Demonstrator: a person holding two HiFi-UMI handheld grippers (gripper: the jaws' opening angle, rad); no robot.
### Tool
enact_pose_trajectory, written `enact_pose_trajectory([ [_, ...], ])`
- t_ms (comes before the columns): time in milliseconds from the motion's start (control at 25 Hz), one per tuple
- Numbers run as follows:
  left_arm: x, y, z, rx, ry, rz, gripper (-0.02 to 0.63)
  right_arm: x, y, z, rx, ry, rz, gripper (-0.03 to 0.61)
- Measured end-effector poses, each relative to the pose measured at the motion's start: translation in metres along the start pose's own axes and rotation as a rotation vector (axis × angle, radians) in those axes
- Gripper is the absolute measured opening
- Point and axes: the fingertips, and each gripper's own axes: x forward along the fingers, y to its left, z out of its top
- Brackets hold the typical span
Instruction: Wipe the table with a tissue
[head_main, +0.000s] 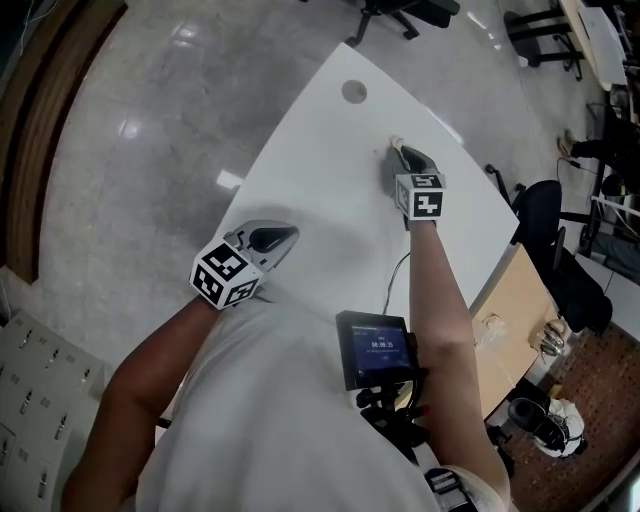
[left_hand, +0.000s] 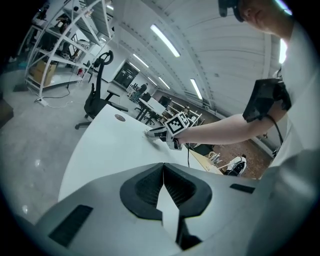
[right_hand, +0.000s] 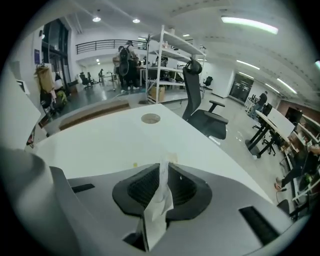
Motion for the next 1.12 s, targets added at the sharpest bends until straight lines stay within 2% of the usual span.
enact_pose_trajectory([
  [240,-0.014,0.007,-0.002,-0.002,0.007,0.006,0.008,0.004,0.019,0.004,-0.072,0.02,-0.021,0.054],
  [320,-0.012,0.007,-0.002,0.005,0.013,-0.005,0.006,0.004,0.033,0.004,-0.135,0.023,-0.016,0.054],
  [520,-0.009,0.002,-0.001,0.012,0.011,-0.034,0.008,0.0,0.077,0.004,-0.243,0.006,0.022,0.054],
  [840,-0.013,-0.001,-0.004,0.032,0.034,-0.068,0.008,-0.014,0.136,-0.004,-0.36,0.004,0.095,0.054],
  [960,-0.015,-0.002,-0.008,0.037,0.045,-0.079,0.008,-0.017,0.146,-0.01,-0.353,0.005,0.117,0.054],
  [1120,-0.018,-0.002,-0.006,0.073,0.069,-0.105,0.008,-0.029,0.166,-0.014,-0.2,-0.032,0.239,0.055],
])
